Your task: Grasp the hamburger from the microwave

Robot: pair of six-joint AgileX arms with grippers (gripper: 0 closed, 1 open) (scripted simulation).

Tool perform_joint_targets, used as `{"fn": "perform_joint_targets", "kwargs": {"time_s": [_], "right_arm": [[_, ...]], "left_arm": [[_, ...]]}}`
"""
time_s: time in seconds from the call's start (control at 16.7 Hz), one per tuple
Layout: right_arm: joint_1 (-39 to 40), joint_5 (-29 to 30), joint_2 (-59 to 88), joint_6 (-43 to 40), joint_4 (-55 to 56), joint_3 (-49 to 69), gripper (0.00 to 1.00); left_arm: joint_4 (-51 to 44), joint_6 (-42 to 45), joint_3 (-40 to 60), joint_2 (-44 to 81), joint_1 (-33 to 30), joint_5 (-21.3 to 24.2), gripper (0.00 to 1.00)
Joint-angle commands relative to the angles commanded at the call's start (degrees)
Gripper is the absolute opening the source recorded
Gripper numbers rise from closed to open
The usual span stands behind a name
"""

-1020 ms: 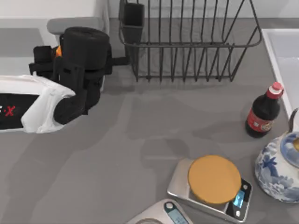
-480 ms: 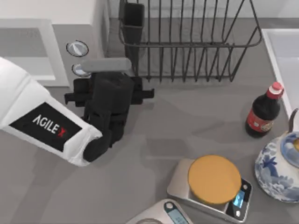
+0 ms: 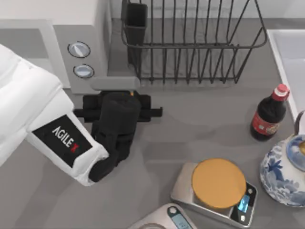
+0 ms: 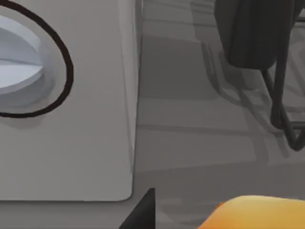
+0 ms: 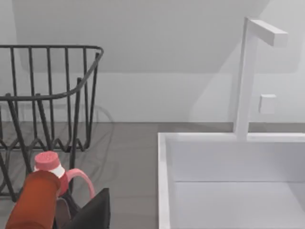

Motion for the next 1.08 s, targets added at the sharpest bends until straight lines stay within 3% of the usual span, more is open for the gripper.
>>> {"fn": "perform_joint_targets", "kwargs": {"time_s": [0.78, 1.08], "right_arm": [[0.0, 0.0, 0.0, 0.0, 0.0, 0.0, 1.00], [0.0, 0.0, 0.0, 0.0, 0.0, 0.0, 1.00]], "left_arm": [[0.0, 0.0, 0.0, 0.0, 0.0, 0.0, 0.98], [0.0, 0.0, 0.0, 0.0, 0.0, 0.0, 1.00]]}}
